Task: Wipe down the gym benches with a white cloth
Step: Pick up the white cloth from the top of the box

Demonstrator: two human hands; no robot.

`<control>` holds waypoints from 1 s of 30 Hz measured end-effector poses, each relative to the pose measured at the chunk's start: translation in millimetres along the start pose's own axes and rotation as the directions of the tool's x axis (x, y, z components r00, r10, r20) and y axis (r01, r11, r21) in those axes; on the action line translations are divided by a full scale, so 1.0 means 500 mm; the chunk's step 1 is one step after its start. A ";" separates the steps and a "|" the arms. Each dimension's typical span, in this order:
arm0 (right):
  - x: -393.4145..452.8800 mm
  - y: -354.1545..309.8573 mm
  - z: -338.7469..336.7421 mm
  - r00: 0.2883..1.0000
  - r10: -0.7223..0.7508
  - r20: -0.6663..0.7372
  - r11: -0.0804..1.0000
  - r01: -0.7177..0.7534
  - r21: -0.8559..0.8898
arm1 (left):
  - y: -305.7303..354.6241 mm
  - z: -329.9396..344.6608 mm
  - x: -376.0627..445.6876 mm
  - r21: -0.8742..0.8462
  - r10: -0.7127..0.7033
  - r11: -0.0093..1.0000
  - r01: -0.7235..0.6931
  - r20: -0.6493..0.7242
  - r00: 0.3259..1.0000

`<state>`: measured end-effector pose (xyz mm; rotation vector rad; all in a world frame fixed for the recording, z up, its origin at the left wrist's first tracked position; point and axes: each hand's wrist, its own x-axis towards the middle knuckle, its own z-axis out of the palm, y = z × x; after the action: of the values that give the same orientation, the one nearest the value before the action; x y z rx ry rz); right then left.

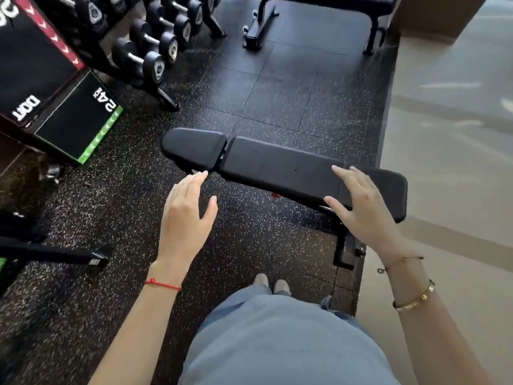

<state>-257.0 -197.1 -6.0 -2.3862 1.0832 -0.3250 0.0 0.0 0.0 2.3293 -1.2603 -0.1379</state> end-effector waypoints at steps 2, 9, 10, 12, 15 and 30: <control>0.010 -0.008 0.006 0.999 -0.031 0.020 0.999 0.030 0.023 | -0.006 -0.007 -0.007 -0.012 -0.031 0.999 0.030 -0.032 0.999; 0.081 -0.066 0.062 0.969 -0.174 0.177 0.985 0.173 0.023 | -0.060 -0.026 -0.069 -0.007 -0.212 0.977 0.213 -0.110 0.971; 0.098 -0.082 0.073 0.959 -0.196 0.205 0.980 0.195 0.023 | -0.072 -0.030 -0.075 -0.008 -0.241 0.970 0.241 -0.121 0.963; 0.138 -0.117 0.098 0.939 -0.247 0.240 0.968 0.248 0.024 | -0.098 -0.037 -0.084 -0.021 -0.295 0.955 0.296 -0.153 0.943; 0.208 -0.182 0.147 0.901 -0.329 0.284 0.941 0.337 0.020 | -0.152 -0.051 -0.084 -0.028 -0.370 0.927 0.373 -0.209 0.905; 0.603 -0.686 0.462 0.721 -0.589 0.365 0.800 0.583 0.141 | -0.588 -0.255 0.102 -0.042 -0.567 0.804 0.593 -0.354 0.744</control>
<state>252.8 -153.8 -16.9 -2.5745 0.1113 -0.0462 292.2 139.9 -16.3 2.5885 -0.3356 0.1230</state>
